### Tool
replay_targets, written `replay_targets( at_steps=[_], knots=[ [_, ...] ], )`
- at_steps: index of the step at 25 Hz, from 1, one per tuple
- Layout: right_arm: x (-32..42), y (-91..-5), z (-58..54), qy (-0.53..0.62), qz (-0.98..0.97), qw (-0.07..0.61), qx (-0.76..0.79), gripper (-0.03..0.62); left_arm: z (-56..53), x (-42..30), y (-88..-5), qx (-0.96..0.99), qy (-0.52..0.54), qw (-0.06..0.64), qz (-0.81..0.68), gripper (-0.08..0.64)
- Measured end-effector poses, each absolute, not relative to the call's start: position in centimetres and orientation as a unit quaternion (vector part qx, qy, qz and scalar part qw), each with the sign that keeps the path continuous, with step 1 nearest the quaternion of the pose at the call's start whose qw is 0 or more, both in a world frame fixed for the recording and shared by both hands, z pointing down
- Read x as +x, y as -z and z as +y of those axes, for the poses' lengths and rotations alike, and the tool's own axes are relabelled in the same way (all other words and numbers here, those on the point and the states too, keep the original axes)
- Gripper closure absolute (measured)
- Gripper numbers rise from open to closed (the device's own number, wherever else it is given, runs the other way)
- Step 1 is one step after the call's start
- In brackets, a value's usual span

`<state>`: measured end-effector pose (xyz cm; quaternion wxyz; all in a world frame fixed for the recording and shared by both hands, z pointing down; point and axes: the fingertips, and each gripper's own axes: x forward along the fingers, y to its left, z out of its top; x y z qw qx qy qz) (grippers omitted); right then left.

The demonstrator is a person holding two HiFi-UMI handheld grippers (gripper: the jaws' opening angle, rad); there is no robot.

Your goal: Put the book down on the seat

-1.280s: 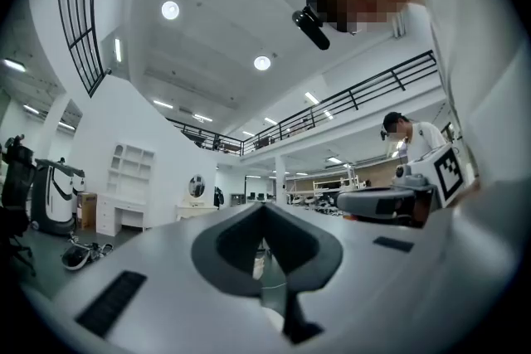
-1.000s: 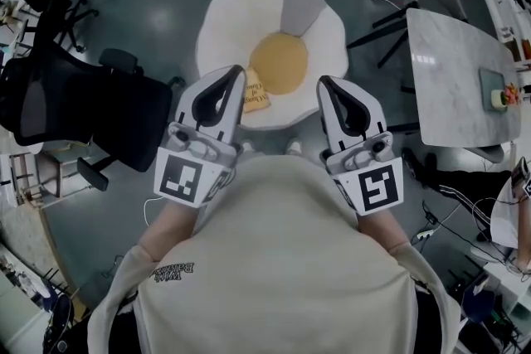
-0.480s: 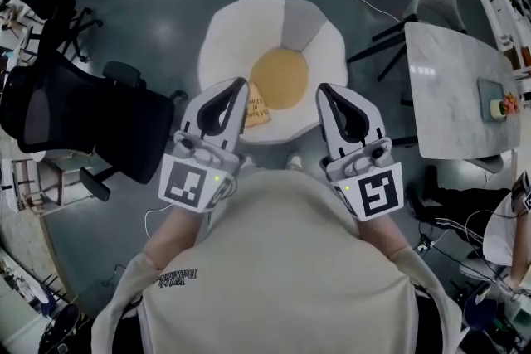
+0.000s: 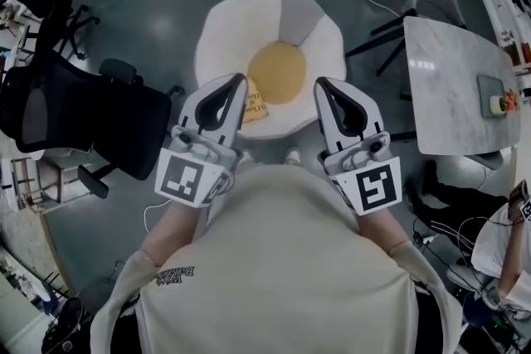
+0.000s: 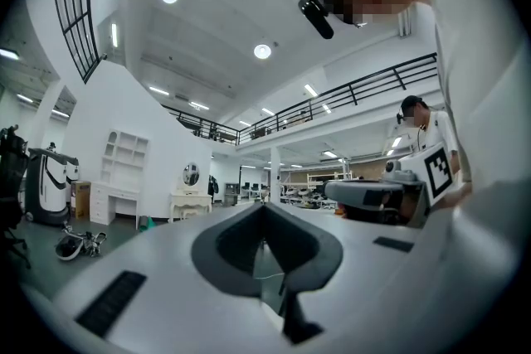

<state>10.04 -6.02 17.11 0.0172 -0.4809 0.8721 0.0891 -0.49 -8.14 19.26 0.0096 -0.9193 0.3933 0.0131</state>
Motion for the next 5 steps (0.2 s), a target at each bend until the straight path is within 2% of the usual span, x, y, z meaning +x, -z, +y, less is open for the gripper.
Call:
replay_targets(
  at_steps=[5],
  knots=[
    [10.0,-17.19,-5.94,-0.088,0.873,0.016,-0.48,0.584,-8.41,-0.63,-19.32,-0.917,-0.013,0.01,0.398,0.55]
  ],
)
